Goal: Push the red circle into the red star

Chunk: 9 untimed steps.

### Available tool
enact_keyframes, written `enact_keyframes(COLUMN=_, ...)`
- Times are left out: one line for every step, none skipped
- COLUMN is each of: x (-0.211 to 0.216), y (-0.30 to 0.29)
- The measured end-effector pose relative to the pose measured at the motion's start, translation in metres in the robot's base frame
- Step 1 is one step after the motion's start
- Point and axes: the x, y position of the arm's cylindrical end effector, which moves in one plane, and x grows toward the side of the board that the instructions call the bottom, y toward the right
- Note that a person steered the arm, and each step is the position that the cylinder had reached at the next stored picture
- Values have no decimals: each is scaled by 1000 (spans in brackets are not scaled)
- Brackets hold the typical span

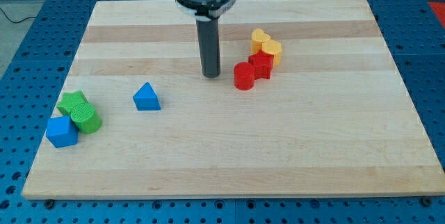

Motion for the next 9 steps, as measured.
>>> enact_keyframes(x=-4, y=13)
enact_keyframes(x=13, y=17)
enact_keyframes(x=28, y=28)
enact_keyframes(x=38, y=38)
enact_keyframes(x=46, y=39)
enact_keyframes(x=56, y=39)
enact_keyframes(x=65, y=39)
enact_keyframes(x=68, y=44)
enact_keyframes(x=68, y=59)
